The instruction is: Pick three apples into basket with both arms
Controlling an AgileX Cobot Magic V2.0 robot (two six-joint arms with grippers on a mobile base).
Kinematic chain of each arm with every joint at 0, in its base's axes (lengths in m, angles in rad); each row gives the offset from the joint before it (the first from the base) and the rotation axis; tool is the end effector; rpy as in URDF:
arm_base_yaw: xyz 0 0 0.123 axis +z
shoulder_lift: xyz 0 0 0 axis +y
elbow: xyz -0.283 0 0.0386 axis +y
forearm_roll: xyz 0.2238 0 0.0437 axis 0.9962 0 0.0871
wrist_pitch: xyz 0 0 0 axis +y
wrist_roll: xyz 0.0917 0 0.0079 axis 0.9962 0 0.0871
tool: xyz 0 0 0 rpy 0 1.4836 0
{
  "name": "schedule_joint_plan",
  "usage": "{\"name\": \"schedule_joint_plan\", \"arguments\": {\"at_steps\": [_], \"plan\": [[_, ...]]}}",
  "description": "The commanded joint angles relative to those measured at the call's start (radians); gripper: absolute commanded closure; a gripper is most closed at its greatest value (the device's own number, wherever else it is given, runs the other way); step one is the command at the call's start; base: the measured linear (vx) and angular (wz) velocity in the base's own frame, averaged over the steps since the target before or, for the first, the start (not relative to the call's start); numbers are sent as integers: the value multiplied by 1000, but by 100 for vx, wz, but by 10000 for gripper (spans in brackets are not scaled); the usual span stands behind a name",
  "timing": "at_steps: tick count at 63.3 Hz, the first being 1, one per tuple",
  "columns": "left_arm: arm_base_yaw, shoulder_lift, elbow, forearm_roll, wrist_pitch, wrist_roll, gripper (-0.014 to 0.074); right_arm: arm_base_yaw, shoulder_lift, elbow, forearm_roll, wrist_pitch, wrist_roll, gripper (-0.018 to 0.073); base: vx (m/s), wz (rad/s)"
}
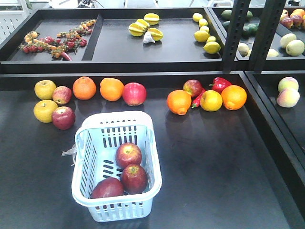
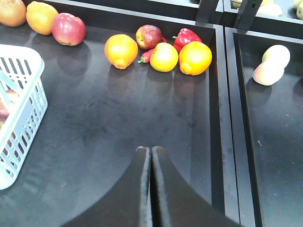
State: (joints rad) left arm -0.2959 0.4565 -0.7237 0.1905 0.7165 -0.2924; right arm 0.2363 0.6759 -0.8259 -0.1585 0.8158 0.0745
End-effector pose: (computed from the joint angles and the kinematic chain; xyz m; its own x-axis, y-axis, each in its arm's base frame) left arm 0.0540 -0.0045 0.3520 -0.3533 -0.0452 -0.9344 0.1270 0.9873 -0.0958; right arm 0.0948 0.0119 0.3572 -0.5214 -0.1609 -0.8380 -0.1567 0.9834 -0.0913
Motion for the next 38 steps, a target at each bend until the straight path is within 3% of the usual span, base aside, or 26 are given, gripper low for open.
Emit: {"name": "schedule_joint_plan", "arguments": {"at_steps": [1, 13, 27, 38], "plan": [[-4, -40, 52, 1, -180, -4, 604, -7, -1, -25, -18, -67, -5, 568, 0, 0], [18, -191, 238, 0, -377, -4, 604, -7, -1, -25, -18, -67, -5, 568, 0, 0], [164, -357, 408, -34, -401, -1, 604, -7, -1, -25, -18, -67, -5, 568, 0, 0], [229, -445, 513, -95, -442, 3, 604, -7, -1, -25, -18, -67, -5, 568, 0, 0]]}}
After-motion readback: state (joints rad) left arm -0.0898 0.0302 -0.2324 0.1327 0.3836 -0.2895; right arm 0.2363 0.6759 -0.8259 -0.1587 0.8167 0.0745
